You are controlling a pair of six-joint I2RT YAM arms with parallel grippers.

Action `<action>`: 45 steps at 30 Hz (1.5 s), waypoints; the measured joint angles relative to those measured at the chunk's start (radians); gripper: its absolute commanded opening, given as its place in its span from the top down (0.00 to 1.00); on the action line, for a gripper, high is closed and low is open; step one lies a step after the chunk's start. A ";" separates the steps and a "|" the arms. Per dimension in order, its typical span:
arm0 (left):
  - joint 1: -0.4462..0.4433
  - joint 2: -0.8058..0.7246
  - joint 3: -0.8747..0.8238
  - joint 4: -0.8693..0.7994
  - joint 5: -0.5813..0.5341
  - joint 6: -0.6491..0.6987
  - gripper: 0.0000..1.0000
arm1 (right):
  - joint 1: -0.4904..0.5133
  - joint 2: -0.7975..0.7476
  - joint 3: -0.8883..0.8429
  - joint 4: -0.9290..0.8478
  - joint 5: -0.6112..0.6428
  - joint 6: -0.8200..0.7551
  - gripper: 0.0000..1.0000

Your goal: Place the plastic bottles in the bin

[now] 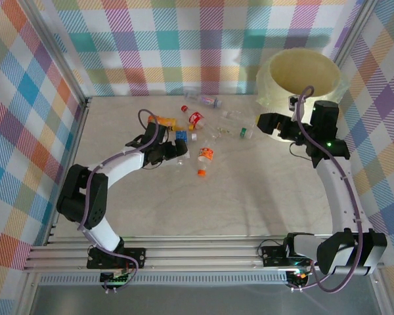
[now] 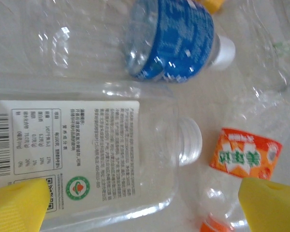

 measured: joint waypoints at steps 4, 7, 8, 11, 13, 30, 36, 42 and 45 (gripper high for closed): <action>-0.076 -0.030 -0.025 0.000 0.018 -0.058 0.00 | 0.010 0.013 0.000 0.000 -0.003 -0.005 0.00; -0.127 -0.053 -0.045 0.000 0.017 -0.110 0.00 | 0.014 0.017 -0.001 0.000 -0.002 -0.011 0.00; -0.147 -0.068 -0.056 0.005 0.016 -0.139 0.00 | 0.016 0.017 -0.003 0.000 -0.002 -0.013 0.00; -0.192 -0.111 -0.086 0.011 0.013 -0.200 0.00 | 0.019 0.017 -0.004 0.000 -0.002 -0.019 0.00; -0.211 -0.127 -0.086 -0.001 -0.002 -0.215 0.00 | 0.019 0.017 -0.004 0.000 -0.002 -0.022 0.00; -0.033 0.057 0.329 -0.440 -0.261 0.520 0.00 | 0.026 0.014 -0.022 -0.003 0.019 -0.052 0.00; 0.096 0.133 0.418 -0.462 -0.134 0.650 0.00 | 0.026 0.012 -0.031 -0.015 0.032 -0.054 0.00; 0.181 0.233 0.466 -0.458 0.058 0.701 0.00 | 0.026 -0.014 -0.031 -0.039 0.057 -0.076 0.00; 0.197 0.265 0.466 -0.455 0.114 0.706 0.00 | 0.026 -0.027 -0.031 -0.043 0.067 -0.082 0.00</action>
